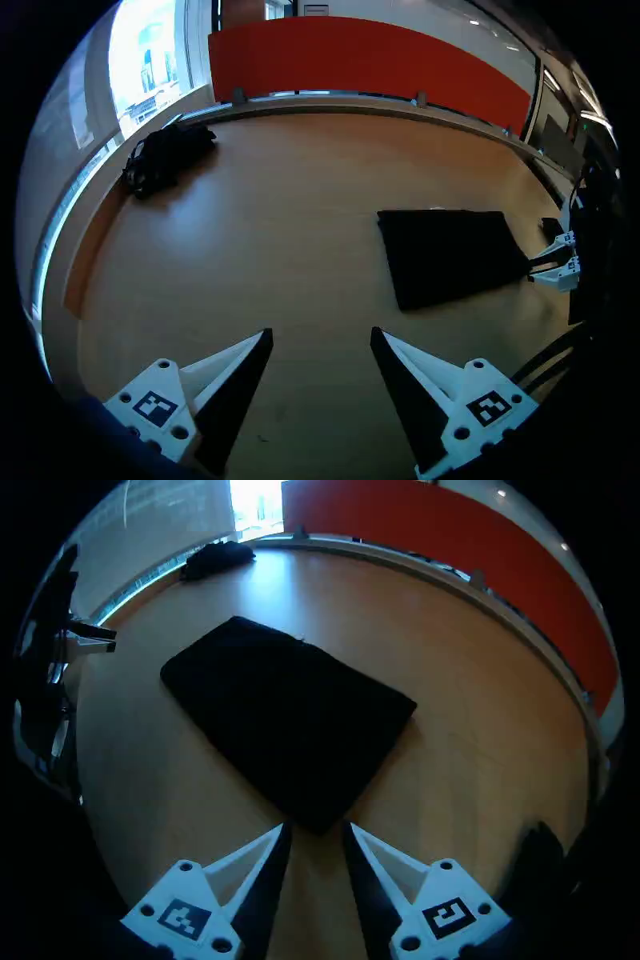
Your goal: Fold towel
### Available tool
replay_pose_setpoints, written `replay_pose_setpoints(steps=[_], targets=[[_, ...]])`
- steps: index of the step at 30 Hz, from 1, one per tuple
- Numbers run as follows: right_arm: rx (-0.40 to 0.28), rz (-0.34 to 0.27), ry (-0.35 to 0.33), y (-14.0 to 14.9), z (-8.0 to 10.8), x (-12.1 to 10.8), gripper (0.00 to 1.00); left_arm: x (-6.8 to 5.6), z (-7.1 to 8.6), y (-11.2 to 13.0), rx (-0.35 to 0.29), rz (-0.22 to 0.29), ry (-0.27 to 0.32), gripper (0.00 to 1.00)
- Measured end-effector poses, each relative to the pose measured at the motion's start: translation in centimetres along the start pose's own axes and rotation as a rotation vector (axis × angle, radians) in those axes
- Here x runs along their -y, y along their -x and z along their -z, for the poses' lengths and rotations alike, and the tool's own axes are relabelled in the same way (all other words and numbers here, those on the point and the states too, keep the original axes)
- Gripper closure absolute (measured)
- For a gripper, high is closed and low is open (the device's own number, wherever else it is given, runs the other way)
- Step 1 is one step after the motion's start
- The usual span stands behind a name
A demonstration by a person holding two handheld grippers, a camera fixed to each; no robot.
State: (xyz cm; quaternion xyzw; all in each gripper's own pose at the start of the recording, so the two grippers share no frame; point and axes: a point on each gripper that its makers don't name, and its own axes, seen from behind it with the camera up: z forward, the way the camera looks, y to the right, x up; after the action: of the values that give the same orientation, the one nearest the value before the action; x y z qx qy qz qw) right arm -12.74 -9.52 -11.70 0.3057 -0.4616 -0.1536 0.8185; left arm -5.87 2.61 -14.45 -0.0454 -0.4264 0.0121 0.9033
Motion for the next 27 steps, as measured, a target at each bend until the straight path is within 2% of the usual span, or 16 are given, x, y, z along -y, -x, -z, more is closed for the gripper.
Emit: replay_pose_setpoints(steps=[5,15,23,27], targets=[[0.011,0.01,-0.001,0.2,-0.1,0.0,0.77,0.1,0.1,0.0,0.0,-0.003,-0.002,0.1],[-0.001,0.005,-0.008,-0.1,0.0,0.3,0.95,0.3,0.1,0.3,0.008,-0.005,-0.004,0.1],[-0.006,0.037,-0.004,-0.8,0.2,0.3,0.97,0.4,0.0,0.2,0.005,-0.004,-0.004,0.1],[-0.025,0.063,0.002,-2.0,0.6,0.5,0.97,0.5,0.0,0.1,0.002,0.001,-0.004,0.1]])
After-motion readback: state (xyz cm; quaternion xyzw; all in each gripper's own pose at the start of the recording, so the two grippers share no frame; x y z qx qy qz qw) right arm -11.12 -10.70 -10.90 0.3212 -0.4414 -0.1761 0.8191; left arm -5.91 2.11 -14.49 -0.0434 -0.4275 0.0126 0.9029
